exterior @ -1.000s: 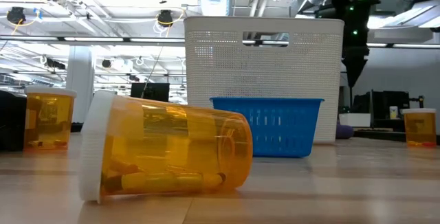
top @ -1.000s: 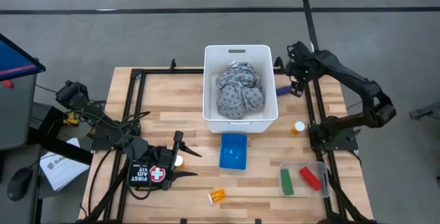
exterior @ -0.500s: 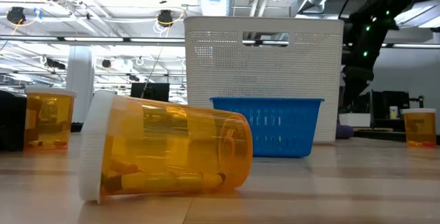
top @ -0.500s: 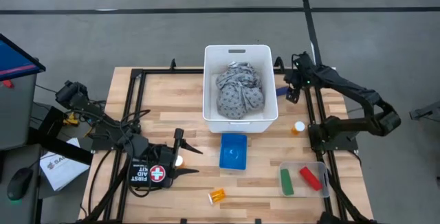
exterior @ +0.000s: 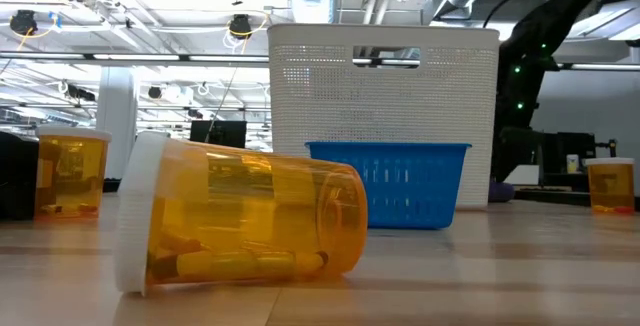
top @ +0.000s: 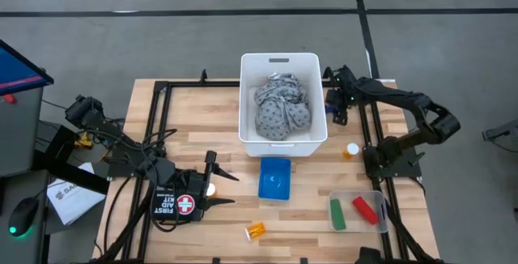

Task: Pick & place medical supplies in basket/bin
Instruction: Put the blue bandage into the transparent bin

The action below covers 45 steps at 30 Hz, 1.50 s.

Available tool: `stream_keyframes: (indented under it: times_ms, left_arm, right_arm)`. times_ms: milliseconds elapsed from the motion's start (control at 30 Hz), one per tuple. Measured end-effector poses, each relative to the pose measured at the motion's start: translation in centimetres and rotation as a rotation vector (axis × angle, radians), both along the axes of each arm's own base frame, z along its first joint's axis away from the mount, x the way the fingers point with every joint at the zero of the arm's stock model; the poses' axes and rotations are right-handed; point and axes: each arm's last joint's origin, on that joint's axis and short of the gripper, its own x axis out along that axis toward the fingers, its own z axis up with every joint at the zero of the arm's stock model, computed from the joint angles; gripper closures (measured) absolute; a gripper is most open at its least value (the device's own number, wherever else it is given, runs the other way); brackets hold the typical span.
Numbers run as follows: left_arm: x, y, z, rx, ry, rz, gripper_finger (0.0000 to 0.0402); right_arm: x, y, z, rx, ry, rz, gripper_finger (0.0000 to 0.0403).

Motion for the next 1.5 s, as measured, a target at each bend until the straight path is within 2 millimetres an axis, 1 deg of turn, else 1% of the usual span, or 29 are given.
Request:
stream_keyframes:
  times_ms: [167,433,567,733,867,967,1200,1367,1500]
  left_arm:
    - [0.1,0.2,0.0,0.000,0.000,0.010,0.0143]
    - [0.3,0.6,0.0,0.000,0.000,0.025,0.0143]
    - [0.3,0.6,0.0,0.000,0.000,0.025,0.0143]
    - [0.3,0.6,0.0,0.000,0.000,0.025,0.0143]
    - [0.3,0.6,0.0,0.000,0.000,0.025,0.0143]
    - [0.4,0.6,0.0,-0.001,-0.001,0.026,0.0143]
    - [0.4,0.7,0.0,0.004,-0.002,0.032,0.0143]
    - [0.5,0.8,0.0,0.004,-0.002,0.033,0.0143]
    - [0.5,0.8,0.0,0.004,-0.002,0.033,0.0143]
  right_arm:
    - [0.9,0.1,0.0,-0.043,-0.002,0.093,0.0169]
    - [1.1,0.2,-0.1,-0.052,0.008,0.139,0.0169]
    - [1.5,0.0,-1.3,-0.015,0.037,0.150,0.0169]
    - [2.7,-0.8,-2.8,-0.051,0.047,0.156,0.0169]
    - [3.1,-1.3,-3.5,-0.067,0.050,0.055,0.0169]
    - [3.1,-1.3,-3.7,-0.072,0.066,0.035,0.0169]
    - [3.4,-1.0,-3.8,-0.079,0.075,-0.017,0.0170]
    - [3.4,-1.1,-3.8,-0.075,0.041,-0.103,0.0170]
    - [3.4,-1.1,-3.8,-0.071,0.031,-0.135,0.0170]
